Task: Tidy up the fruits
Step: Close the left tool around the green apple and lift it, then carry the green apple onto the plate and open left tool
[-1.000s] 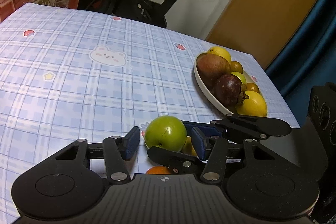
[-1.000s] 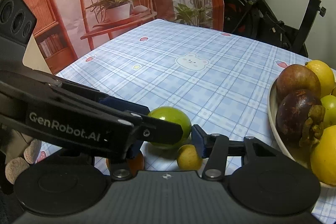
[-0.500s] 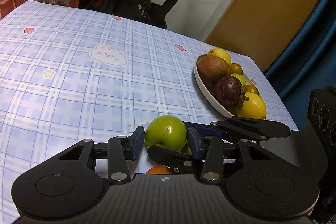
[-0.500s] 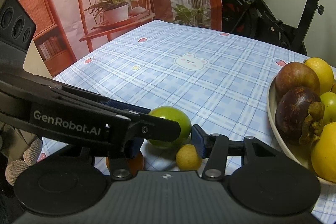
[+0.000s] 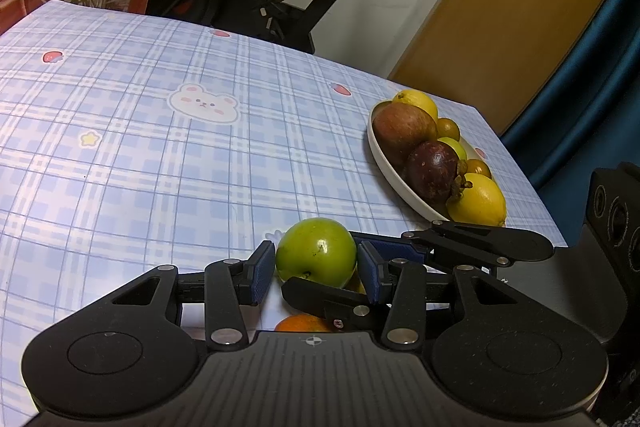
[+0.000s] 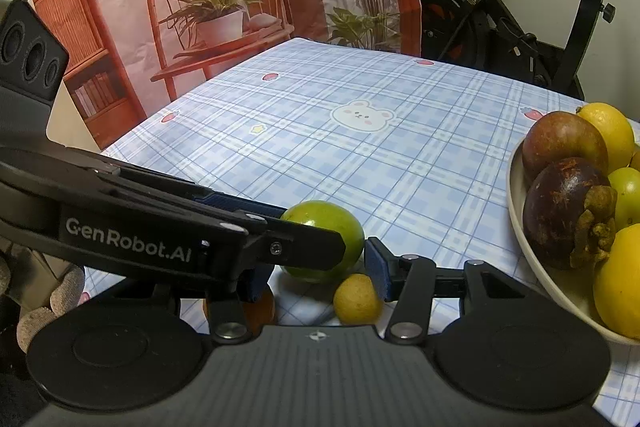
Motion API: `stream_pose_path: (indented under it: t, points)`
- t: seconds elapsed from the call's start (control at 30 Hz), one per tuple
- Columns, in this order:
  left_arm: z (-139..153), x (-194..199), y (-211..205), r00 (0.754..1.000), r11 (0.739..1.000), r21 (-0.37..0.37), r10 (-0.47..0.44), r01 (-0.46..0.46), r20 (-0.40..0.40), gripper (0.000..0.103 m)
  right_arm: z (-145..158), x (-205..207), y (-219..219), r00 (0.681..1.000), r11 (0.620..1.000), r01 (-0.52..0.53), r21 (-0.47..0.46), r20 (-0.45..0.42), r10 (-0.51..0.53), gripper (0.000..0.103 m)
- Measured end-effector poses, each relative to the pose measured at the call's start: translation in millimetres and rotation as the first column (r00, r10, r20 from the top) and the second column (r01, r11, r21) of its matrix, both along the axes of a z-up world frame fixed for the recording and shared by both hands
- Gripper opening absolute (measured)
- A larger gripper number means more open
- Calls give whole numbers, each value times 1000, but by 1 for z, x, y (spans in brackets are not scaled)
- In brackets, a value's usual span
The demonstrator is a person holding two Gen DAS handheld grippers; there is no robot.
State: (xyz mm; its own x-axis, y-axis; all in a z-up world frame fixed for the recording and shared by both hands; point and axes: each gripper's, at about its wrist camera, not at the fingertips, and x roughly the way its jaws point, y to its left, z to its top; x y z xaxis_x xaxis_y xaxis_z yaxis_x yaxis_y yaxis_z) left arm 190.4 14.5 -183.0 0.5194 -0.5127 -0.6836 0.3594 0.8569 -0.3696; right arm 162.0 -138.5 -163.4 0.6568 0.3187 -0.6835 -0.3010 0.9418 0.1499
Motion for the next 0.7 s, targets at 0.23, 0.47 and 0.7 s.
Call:
stream_pose_path:
  t: [0.23,0.47,0.7]
  points:
    - [-1,-1,4,1000,1000,-30,6,-6,-7,48,0,-3,0,1000,1000,-3,6,8,3,52]
    - [-4,1,6,1000,999,-39,10,-11,-13,48,-1,-3,0,1000,1000,-6,7,6,6,51]
    - [4,-3,5,1000,999,-52,10,-10,10,48,2,-6,-2,1000,1000,-6,11,24,6,50]
